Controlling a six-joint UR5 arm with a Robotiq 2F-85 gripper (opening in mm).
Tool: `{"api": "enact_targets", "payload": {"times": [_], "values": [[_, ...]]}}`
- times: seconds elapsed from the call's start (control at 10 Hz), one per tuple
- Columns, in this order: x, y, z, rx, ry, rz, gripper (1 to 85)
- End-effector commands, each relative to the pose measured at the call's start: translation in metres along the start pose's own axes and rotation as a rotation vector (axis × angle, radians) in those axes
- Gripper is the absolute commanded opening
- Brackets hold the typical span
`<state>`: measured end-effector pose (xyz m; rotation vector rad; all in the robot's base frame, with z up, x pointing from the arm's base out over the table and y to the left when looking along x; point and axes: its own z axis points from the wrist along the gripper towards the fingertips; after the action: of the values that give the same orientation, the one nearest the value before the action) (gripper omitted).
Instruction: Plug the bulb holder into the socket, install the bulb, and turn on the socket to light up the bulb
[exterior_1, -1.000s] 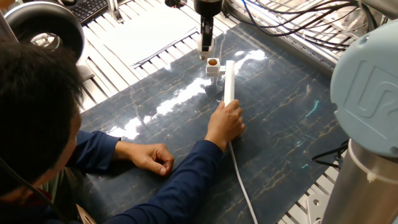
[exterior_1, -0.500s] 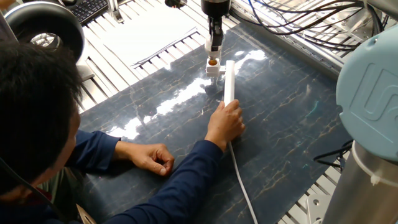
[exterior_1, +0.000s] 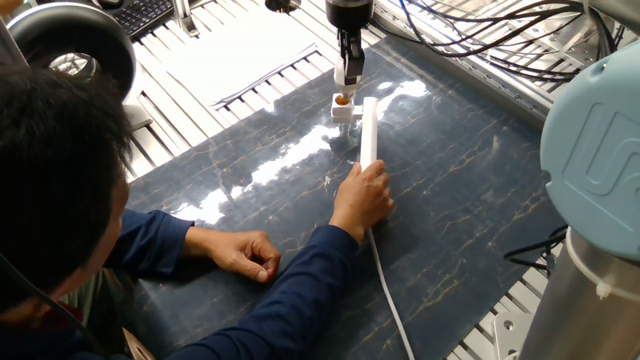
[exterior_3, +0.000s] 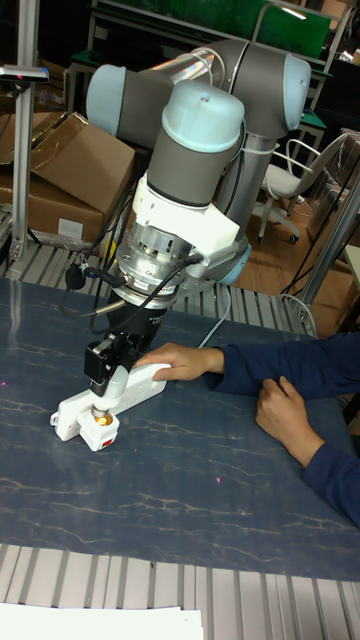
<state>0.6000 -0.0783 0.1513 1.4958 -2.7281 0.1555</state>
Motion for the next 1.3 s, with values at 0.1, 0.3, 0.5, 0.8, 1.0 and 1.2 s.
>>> {"api": "enact_targets", "payload": {"times": [0.1,0.3,0.5,0.8,1.0,1.2], "values": [[-0.009,0.002,0.000,-0.008,-0.012,-0.005,1.0],[-0.013,0.000,0.003,-0.004,-0.014,-0.016,1.0],[-0.013,-0.001,0.004,-0.003,-0.013,-0.022,1.0],[-0.013,-0.001,0.006,-0.004,-0.018,-0.025,1.0],[-0.012,0.000,0.009,-0.006,-0.016,-0.031,1.0],[-0.012,0.002,0.013,-0.011,-0.024,-0.031,1.0]]}}
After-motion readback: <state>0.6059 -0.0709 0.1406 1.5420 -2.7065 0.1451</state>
